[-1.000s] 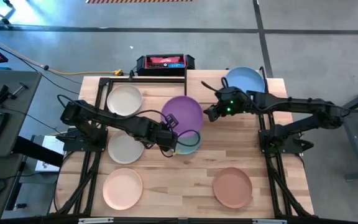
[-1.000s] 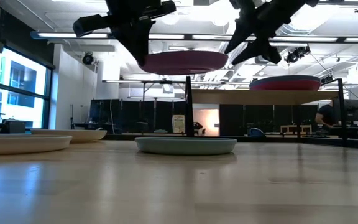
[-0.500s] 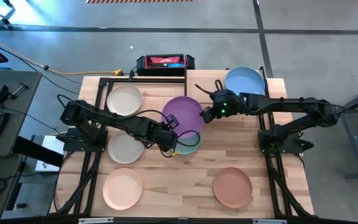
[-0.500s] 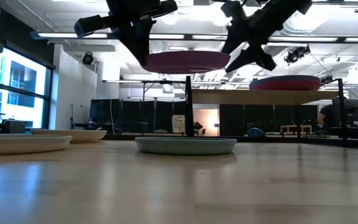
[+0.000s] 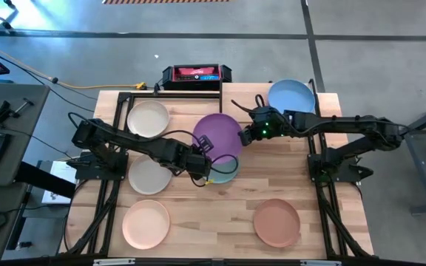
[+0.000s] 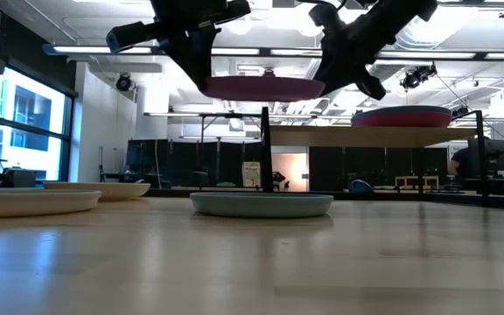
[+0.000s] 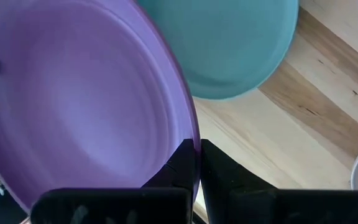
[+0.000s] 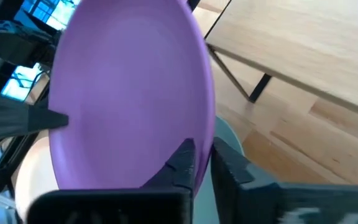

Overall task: Place and stack plates onto a shelf
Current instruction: Stack the purple plate on top of the blue plate on the shelf

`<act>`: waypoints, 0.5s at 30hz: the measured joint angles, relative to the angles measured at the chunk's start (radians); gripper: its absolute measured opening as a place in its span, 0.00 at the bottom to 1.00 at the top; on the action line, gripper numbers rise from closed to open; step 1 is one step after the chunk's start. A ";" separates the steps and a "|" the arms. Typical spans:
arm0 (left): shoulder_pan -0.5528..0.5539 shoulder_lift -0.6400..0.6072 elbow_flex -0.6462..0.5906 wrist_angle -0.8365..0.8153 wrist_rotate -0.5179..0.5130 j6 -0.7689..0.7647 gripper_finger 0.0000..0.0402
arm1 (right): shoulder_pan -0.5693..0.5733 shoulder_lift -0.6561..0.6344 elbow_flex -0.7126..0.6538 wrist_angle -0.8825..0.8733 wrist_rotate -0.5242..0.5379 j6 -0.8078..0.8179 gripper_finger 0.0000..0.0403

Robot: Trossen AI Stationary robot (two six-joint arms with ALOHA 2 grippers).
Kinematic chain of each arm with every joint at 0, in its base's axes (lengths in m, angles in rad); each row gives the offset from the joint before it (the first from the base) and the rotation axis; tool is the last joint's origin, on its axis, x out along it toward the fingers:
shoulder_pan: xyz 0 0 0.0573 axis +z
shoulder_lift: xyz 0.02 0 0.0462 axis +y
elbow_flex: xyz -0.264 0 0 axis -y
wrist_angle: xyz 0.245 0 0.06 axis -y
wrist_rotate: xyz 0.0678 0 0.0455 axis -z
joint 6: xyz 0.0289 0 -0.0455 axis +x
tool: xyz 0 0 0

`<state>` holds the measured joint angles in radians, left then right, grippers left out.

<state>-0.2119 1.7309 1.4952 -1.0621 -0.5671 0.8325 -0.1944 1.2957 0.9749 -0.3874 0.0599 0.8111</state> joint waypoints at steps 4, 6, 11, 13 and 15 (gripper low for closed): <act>0.000 0.000 0.000 0.011 -0.004 -0.015 0.02 | 0.000 0.000 0.000 -0.002 0.008 0.018 0.03; -0.001 0.000 0.000 0.022 -0.017 -0.016 0.03 | -0.001 0.000 0.000 -0.005 0.011 0.019 0.01; -0.001 0.000 0.000 0.022 -0.021 -0.039 0.05 | 0.000 0.000 0.000 -0.005 0.016 0.020 0.00; 0.000 0.000 0.000 0.023 -0.022 -0.065 0.05 | -0.001 0.000 0.000 -0.004 0.019 0.022 0.00; 0.000 0.000 0.000 0.022 -0.014 -0.095 0.05 | 0.000 0.000 0.000 -0.004 0.019 0.021 0.00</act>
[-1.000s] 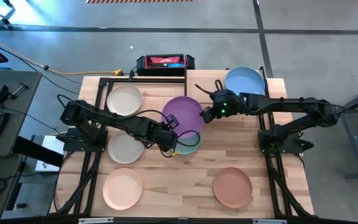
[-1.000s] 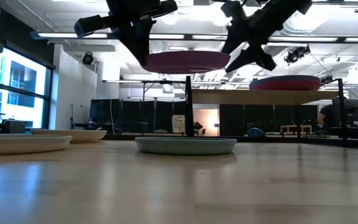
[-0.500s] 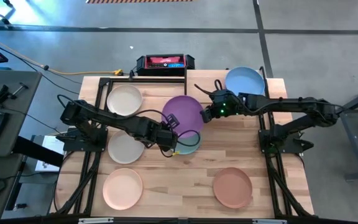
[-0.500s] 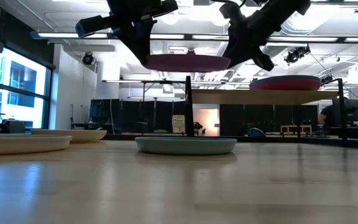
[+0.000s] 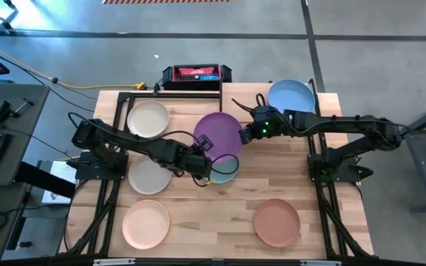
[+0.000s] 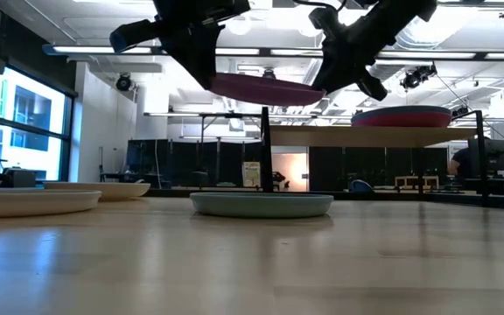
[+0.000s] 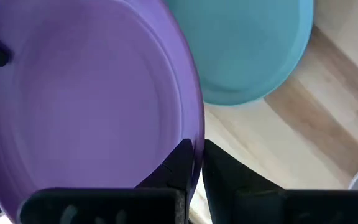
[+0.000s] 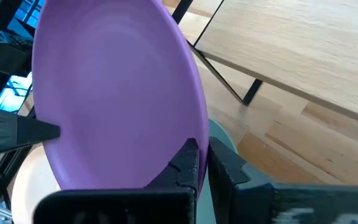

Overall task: Place and stack plates onto a shelf
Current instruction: Stack the purple plate on top of the blue plate on the shelf

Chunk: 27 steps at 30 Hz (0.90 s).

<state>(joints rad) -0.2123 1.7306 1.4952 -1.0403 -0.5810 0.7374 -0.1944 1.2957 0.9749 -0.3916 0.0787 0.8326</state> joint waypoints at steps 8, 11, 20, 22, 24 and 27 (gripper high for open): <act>0.001 0.000 0.000 0.004 0.122 -0.128 0.05 | 0.001 0.000 0.000 0.003 -0.006 0.003 0.00; 0.001 0.000 0.000 0.005 0.145 -0.169 0.05 | 0.000 0.000 0.000 0.004 -0.008 0.003 0.00; 0.024 0.000 0.000 0.000 0.198 -0.307 0.10 | -0.001 0.000 0.000 0.016 -0.008 0.006 0.00; 0.036 0.000 0.000 -0.001 0.218 -0.336 0.14 | -0.002 0.000 0.000 0.016 -0.007 0.006 0.00; 0.043 0.000 0.000 -0.003 0.222 -0.352 0.19 | -0.002 0.000 0.000 0.016 -0.003 0.007 0.00; 0.044 0.000 0.000 -0.005 0.212 -0.370 0.25 | -0.003 0.000 0.000 0.016 0.000 0.009 0.00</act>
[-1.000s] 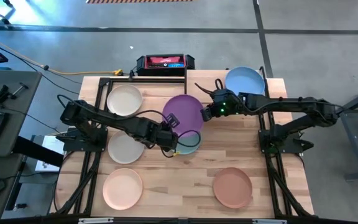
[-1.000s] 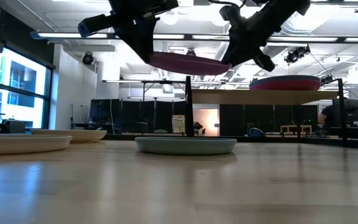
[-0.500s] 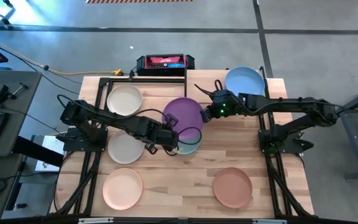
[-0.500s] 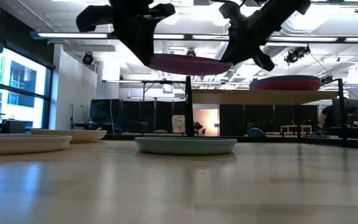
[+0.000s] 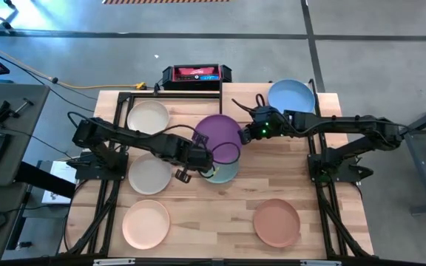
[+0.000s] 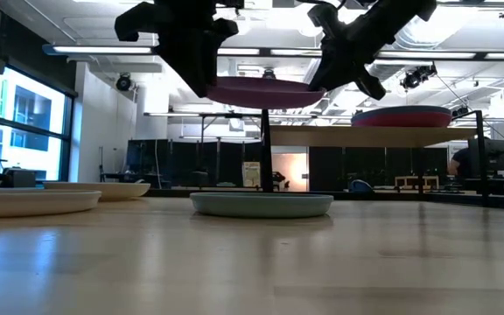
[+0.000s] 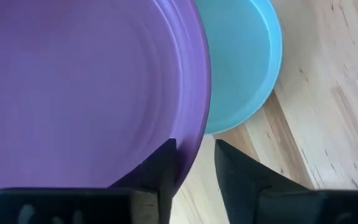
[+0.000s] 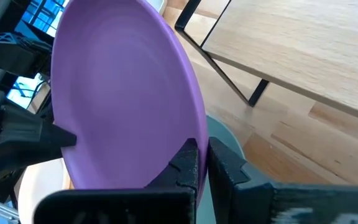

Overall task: Place and stack plates onto a shelf
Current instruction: Stack the purple plate on top of the blue plate on the shelf

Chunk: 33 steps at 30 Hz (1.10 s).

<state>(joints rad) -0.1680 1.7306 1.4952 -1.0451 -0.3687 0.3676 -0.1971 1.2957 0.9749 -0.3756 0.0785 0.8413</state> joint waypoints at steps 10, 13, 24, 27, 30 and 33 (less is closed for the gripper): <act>-0.017 0.000 0.022 -0.007 -0.087 -0.142 0.32 | -0.036 0.000 0.000 0.000 -0.026 -0.003 0.00; -0.017 -0.001 0.064 -0.015 -0.095 -0.177 0.32 | -0.049 -0.006 0.000 -0.006 -0.029 -0.005 0.00; -0.017 -0.002 0.161 -0.035 -0.118 -0.182 0.32 | -0.073 -0.104 0.000 -0.021 -0.022 -0.016 0.00; -0.016 -0.002 0.176 -0.062 -0.135 -0.184 0.32 | -0.095 -0.148 0.000 -0.063 -0.018 -0.023 0.00; -0.018 -0.004 0.183 -0.095 -0.150 -0.200 0.32 | -0.123 -0.201 0.000 -0.114 0.004 -0.030 0.00; -0.018 -0.021 0.190 -0.093 -0.177 -0.210 0.32 | -0.154 -0.258 0.000 -0.173 0.006 -0.033 0.00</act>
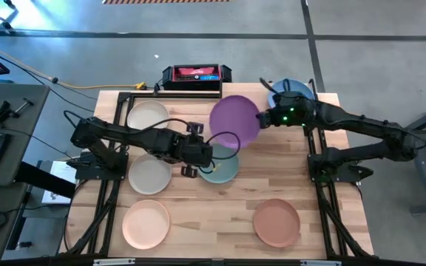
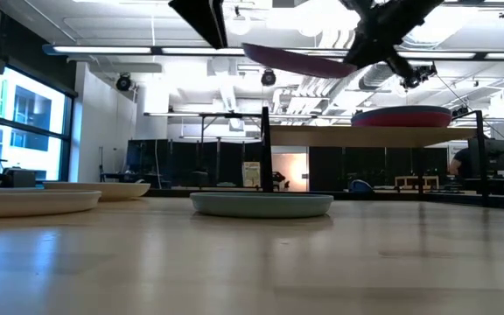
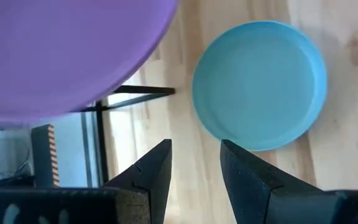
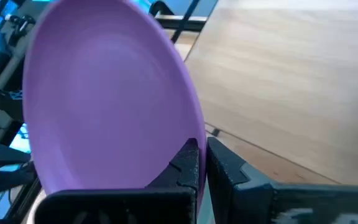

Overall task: Place and stack plates onto a shelf
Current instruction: Stack the purple plate on top of the blue plate on the shelf

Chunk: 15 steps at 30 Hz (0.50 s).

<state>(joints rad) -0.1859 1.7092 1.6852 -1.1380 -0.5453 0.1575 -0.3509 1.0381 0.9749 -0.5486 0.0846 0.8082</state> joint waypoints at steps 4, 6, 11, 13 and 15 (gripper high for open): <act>0.001 -0.011 0.000 -0.020 -0.030 -0.020 0.32 | -0.053 -0.082 0.000 -0.049 -0.005 -0.005 0.00; 0.001 -0.023 -0.002 -0.043 -0.036 -0.032 0.32 | -0.084 -0.118 0.000 -0.084 -0.005 -0.005 0.00; 0.001 -0.037 -0.002 -0.051 -0.043 -0.067 0.32 | -0.169 -0.199 0.000 -0.163 -0.005 -0.005 0.00; 0.001 -0.042 -0.001 -0.050 -0.044 -0.078 0.32 | -0.208 -0.225 0.000 -0.201 -0.006 -0.005 0.00; 0.001 -0.045 -0.001 -0.060 -0.044 -0.086 0.32 | -0.246 -0.252 0.000 -0.242 -0.005 -0.005 0.00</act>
<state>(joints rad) -0.1852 1.6640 1.6840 -1.1982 -0.5892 0.0718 -0.5971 0.7865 0.9749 -0.7908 0.0793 0.8032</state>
